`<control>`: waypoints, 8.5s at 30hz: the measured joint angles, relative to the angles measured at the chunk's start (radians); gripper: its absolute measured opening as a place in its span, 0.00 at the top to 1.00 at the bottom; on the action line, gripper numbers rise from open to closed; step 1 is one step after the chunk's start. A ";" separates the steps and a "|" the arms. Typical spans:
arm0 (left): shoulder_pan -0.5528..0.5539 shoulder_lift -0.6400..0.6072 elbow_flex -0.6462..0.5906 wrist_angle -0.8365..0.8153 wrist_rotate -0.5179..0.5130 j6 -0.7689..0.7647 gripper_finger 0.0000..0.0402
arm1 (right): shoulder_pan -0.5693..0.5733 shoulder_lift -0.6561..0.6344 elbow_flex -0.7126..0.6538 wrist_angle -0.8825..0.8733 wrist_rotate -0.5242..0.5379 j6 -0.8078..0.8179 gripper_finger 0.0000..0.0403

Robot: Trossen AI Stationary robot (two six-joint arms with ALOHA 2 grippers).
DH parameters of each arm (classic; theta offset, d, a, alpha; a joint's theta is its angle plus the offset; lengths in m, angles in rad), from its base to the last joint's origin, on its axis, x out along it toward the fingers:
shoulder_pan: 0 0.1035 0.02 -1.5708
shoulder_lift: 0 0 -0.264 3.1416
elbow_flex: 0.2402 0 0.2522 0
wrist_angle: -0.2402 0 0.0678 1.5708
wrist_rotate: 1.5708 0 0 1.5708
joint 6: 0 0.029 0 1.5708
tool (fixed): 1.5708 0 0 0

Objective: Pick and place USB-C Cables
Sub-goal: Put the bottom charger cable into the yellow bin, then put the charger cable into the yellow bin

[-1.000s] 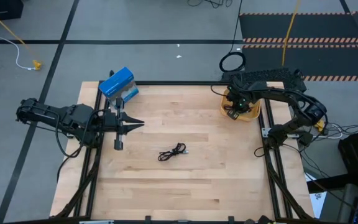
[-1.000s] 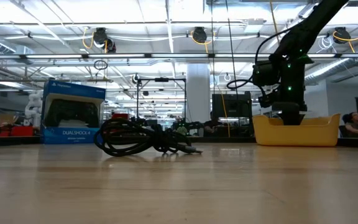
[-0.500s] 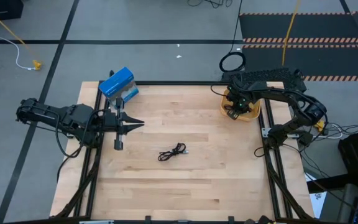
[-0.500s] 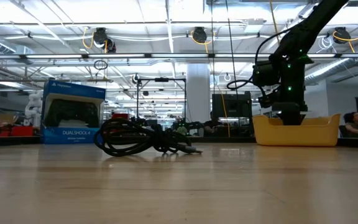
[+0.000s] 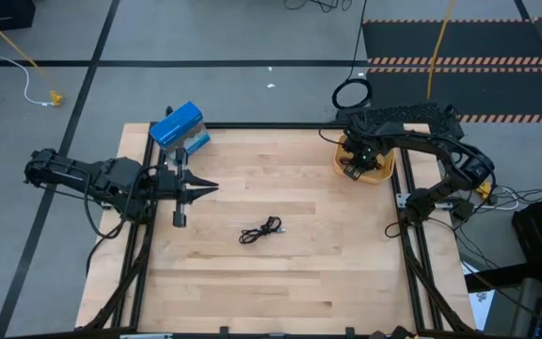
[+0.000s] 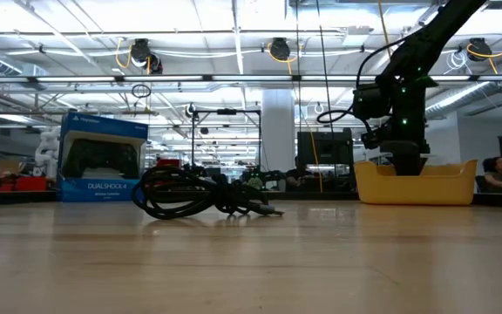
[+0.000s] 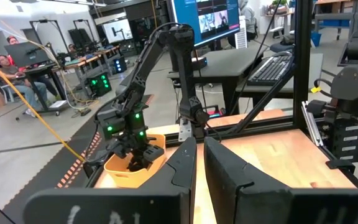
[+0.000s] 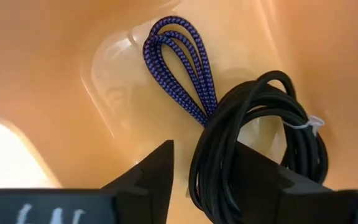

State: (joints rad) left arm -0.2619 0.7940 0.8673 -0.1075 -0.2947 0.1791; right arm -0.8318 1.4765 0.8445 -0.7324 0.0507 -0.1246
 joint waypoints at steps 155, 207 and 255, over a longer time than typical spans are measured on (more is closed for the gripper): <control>-0.003 0.017 0.000 -0.055 0.088 -0.019 0.91 | 1.239 -1.019 -0.080 0.302 0.240 0.027 1.00; 0.029 0.578 0.911 -1.304 0.084 -0.424 0.91 | 1.239 -1.017 -0.080 0.309 0.288 0.026 1.00; 0.077 0.976 0.277 -0.521 0.166 -0.448 0.35 | 1.239 -1.017 -0.102 0.318 0.287 0.023 1.00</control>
State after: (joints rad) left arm -0.1852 1.7699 1.1446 -0.6283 -0.1282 -0.2689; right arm 0.4073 0.4592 0.7429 -0.4145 0.3382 -0.1020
